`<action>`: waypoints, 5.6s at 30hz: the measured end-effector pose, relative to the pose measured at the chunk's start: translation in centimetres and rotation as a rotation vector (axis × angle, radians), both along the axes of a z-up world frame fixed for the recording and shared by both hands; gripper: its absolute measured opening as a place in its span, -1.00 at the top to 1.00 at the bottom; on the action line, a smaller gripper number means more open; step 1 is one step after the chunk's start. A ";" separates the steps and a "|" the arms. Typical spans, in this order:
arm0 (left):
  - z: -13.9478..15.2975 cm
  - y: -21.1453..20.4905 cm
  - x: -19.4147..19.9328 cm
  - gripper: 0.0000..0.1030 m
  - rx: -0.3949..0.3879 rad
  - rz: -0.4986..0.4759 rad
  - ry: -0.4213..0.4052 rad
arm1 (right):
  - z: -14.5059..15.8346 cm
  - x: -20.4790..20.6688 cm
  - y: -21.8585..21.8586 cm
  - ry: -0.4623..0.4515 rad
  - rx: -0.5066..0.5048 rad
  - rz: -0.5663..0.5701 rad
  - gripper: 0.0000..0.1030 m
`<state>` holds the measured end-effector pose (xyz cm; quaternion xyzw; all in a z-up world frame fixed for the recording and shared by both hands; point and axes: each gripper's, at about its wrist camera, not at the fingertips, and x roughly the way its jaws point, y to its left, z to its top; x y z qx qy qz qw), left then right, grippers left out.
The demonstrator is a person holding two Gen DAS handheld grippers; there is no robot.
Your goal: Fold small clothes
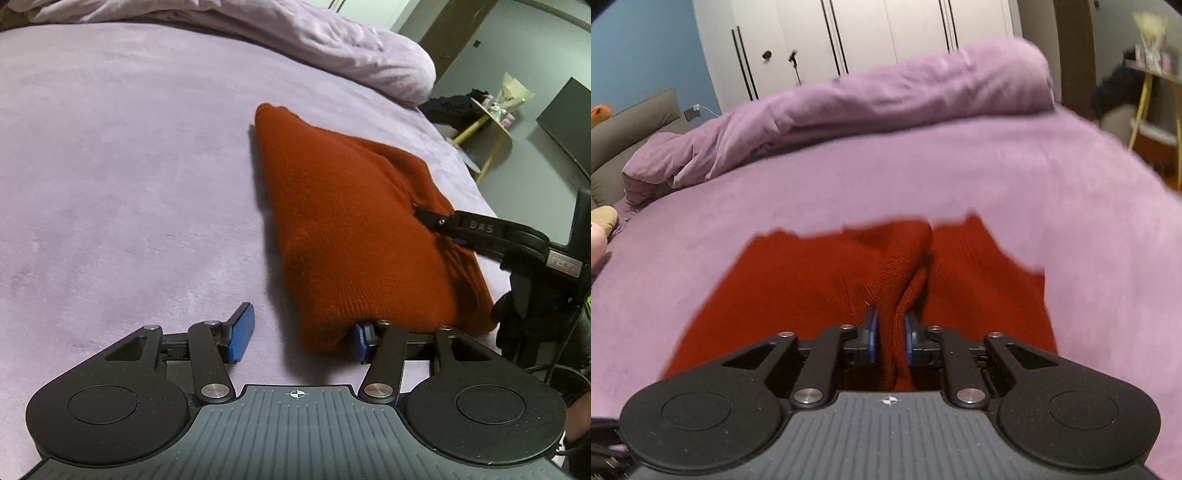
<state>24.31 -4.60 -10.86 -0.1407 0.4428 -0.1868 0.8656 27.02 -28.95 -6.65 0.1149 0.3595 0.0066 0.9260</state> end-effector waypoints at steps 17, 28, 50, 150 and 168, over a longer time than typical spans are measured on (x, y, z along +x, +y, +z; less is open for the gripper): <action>0.0 -2.4 -0.4 -0.19 0.093 -0.009 -0.010 | -0.2 -0.1 0.5 0.018 0.146 -0.003 0.74; 1.0 -2.4 -1.4 -0.20 0.017 -0.061 0.030 | 4.5 -0.7 1.9 -0.120 -0.238 0.011 0.82; 0.7 -3.2 -1.5 -0.21 -0.037 -0.075 0.047 | 0.4 -11.7 -8.3 0.029 0.433 -0.212 0.19; -2.4 -1.0 11.4 -0.78 0.252 0.235 -0.104 | -4.5 1.7 5.2 -0.071 0.283 -0.059 1.00; 1.4 4.0 -2.6 -0.83 0.194 0.185 -0.032 | 0.3 -10.2 8.6 -0.015 -0.093 -0.095 0.47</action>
